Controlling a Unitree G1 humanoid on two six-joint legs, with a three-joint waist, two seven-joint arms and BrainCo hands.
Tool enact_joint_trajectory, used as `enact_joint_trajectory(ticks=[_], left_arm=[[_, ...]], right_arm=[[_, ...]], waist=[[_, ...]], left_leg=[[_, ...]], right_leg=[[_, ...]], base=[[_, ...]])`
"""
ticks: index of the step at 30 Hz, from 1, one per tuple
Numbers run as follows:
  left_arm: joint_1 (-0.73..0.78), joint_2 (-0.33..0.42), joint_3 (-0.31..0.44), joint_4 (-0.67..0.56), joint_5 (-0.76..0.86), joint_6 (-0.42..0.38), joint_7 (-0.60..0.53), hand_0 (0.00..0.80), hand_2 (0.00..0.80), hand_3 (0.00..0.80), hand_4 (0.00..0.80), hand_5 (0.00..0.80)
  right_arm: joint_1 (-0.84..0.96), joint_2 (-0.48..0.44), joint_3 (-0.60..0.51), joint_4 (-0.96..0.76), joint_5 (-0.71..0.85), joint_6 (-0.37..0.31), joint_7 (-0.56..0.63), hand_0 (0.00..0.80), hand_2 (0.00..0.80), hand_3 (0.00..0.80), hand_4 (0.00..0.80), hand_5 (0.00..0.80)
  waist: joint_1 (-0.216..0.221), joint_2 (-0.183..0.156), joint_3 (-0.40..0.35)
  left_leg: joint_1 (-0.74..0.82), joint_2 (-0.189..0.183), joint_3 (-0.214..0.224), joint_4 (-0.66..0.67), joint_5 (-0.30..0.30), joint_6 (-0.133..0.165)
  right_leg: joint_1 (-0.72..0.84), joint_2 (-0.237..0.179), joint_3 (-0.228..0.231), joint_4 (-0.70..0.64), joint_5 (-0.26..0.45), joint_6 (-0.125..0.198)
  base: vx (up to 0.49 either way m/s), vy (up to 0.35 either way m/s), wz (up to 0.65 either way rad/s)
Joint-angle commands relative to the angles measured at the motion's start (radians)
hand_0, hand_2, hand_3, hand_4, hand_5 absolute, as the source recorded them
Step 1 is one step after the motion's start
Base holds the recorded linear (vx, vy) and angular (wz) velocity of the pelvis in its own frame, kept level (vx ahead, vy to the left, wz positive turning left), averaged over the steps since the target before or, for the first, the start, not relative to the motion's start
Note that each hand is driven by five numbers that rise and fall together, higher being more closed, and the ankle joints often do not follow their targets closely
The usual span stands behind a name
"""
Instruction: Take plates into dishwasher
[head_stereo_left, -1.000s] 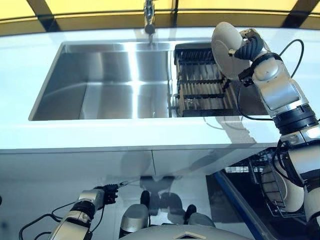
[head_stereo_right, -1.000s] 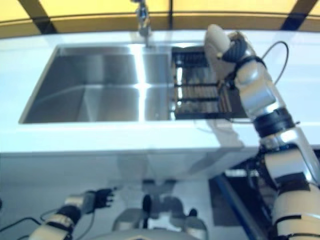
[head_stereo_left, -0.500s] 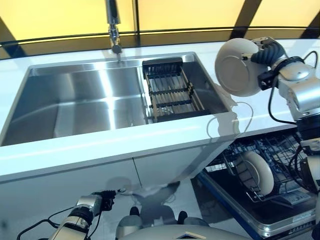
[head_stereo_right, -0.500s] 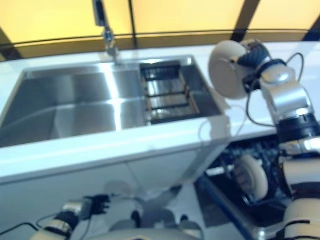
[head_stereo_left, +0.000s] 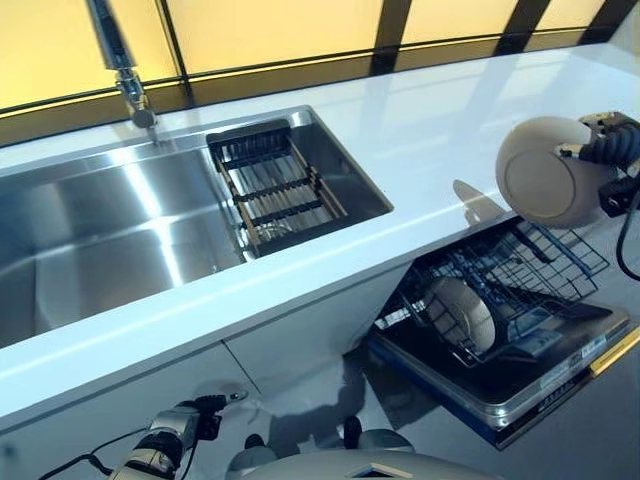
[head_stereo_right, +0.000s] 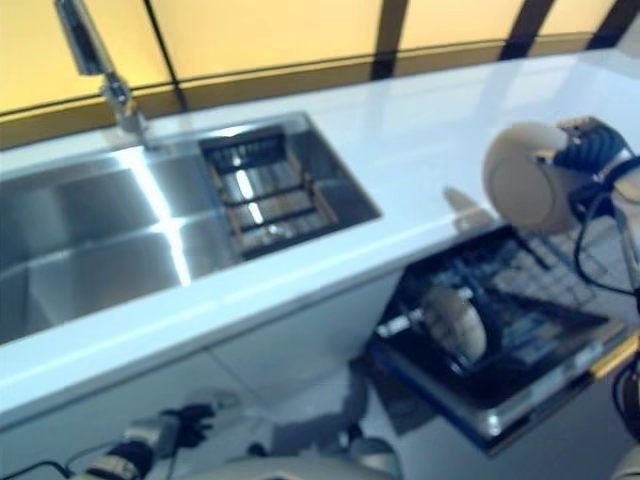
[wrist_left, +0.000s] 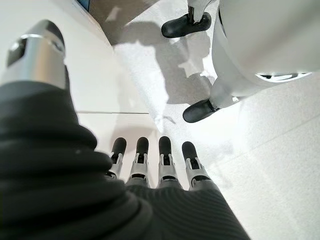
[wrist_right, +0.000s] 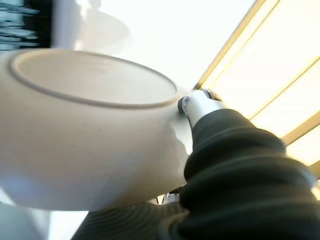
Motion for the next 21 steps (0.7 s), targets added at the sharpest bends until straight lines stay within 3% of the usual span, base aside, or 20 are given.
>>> enact_joint_trajectory(ticks=[1, 10, 21], left_arm=[[-0.038, 0.011, 0.008, 0.079, 0.060, -0.050, -0.001, 0.000, 0.000, 0.000, 0.000, 0.000], [-0.029, 0.015, 0.043, 0.083, 0.090, -0.078, -0.008, 0.000, 0.000, 0.000, 0.000, 0.000], [-0.044, 0.020, 0.061, 0.041, 0.113, -0.053, -0.022, 0.000, 0.000, 0.000, 0.000, 0.000]], right_arm=[[0.018, -0.037, -0.068, -0.043, -0.049, -0.061, 0.025, 0.800, 0.800, 0.800, 0.800, 0.800], [0.254, 0.095, -0.163, -0.087, -0.125, -0.060, 0.081, 0.800, 0.800, 0.800, 0.800, 0.800], [0.318, 0.246, -0.131, -0.038, -0.181, -0.096, 0.049, 0.800, 0.800, 0.800, 0.800, 0.800]], waist=[[0.008, -0.020, -0.022], [-0.018, -0.012, -0.004], [-0.011, 0.015, 0.024]], left_leg=[[0.032, 0.001, -0.022, 0.005, -0.059, 0.034], [0.034, 0.007, -0.013, 0.003, -0.056, 0.033], [0.034, 0.011, -0.014, 0.007, -0.054, 0.031]], right_leg=[[-0.017, -0.035, -0.019, 0.035, 0.013, 0.070], [-0.022, -0.027, -0.014, 0.034, 0.013, 0.066], [-0.019, -0.033, -0.032, 0.036, 0.006, 0.062]], base=[[-0.037, -0.060, -0.12], [-0.021, -0.054, -0.07], [-0.003, -0.042, 0.00]])
